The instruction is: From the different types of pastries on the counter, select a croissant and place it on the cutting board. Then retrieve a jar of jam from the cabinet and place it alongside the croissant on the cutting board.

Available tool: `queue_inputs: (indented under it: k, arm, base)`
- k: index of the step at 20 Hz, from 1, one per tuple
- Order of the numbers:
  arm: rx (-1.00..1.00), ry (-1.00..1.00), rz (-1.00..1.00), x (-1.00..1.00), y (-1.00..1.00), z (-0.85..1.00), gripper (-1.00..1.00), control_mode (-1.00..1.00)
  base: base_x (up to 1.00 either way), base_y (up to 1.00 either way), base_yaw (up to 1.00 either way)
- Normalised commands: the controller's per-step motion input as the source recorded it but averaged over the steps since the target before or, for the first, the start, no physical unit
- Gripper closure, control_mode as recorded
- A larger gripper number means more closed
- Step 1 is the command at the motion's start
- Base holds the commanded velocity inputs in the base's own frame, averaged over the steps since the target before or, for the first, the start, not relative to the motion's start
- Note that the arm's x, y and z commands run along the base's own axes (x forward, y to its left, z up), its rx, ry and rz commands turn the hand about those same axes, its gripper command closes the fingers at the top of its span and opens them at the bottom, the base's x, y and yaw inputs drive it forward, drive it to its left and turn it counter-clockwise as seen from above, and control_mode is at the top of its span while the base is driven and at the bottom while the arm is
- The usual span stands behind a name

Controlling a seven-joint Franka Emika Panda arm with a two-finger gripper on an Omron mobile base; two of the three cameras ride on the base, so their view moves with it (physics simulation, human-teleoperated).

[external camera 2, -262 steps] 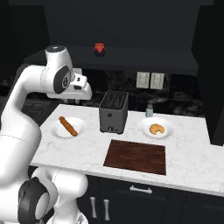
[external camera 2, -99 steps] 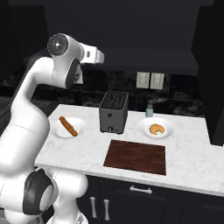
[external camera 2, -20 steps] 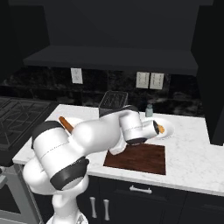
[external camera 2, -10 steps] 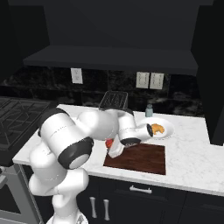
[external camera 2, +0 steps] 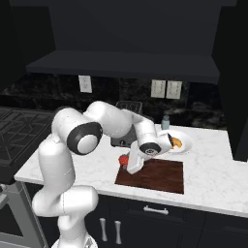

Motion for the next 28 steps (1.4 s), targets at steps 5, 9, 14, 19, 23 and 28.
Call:
queue_inputs:
  k: [5,9,14,19,23,28]
  arm:
    - [0.00,0.00,0.00,-0.02,-0.42,-0.49,1.00,-1.00]
    - [0.02,0.00,0.00,-0.02,-0.14,-0.41,-1.00,-1.00]
    - [0.10,0.00,0.00,0.00,-0.15,0.00,-1.00,-1.00]
    - [0.13,0.01,0.00,0.00,-0.19,0.23,-1.00,-1.00]
    - [0.11,0.01,0.03,0.00,-0.22,0.64,-1.00,-1.00]
    - [-0.02,0.00,0.08,0.03,-0.13,0.28,-1.00,-1.00]
  base:
    - [0.00,0.00,0.00]
    - [0.00,0.00,0.00]
    - [0.00,0.00,0.00]
    - [0.00,0.00,0.00]
    - [0.00,0.00,0.00]
    - [0.00,0.00,0.00]
